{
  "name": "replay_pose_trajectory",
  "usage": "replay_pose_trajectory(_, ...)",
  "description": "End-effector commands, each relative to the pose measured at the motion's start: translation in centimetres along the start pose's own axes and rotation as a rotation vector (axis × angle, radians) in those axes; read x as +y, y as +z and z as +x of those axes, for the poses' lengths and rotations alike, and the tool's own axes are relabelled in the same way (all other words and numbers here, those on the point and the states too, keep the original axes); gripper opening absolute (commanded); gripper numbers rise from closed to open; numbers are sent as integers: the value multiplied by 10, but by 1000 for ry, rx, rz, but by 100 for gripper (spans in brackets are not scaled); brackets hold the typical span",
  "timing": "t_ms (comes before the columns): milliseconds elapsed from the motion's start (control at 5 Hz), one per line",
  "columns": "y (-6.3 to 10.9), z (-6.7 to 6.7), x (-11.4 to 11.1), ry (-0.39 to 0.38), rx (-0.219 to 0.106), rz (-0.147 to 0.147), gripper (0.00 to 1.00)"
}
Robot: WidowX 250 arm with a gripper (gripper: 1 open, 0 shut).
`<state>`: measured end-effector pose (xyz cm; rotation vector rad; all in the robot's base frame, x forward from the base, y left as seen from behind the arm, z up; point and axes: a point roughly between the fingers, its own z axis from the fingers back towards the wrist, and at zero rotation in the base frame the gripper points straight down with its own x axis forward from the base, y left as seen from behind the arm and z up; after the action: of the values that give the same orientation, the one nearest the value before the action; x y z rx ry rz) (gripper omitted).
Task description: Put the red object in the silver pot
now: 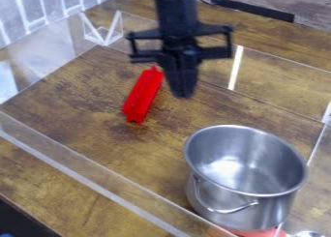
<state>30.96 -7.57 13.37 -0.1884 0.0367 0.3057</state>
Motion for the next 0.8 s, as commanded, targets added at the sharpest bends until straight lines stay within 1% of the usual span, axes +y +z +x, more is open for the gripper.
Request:
replay_pose_trajectory(0,18,-15,-42,7,-85,-54,0)
replay_pose_trajectory(200,11,-27,-66,25,-93,-65,0)
replay_pose_trajectory(400,14,-24,-63,-10,-91,-64,0)
replay_pose_trajectory(600,16,-19,-50,-79,-92,-34,0)
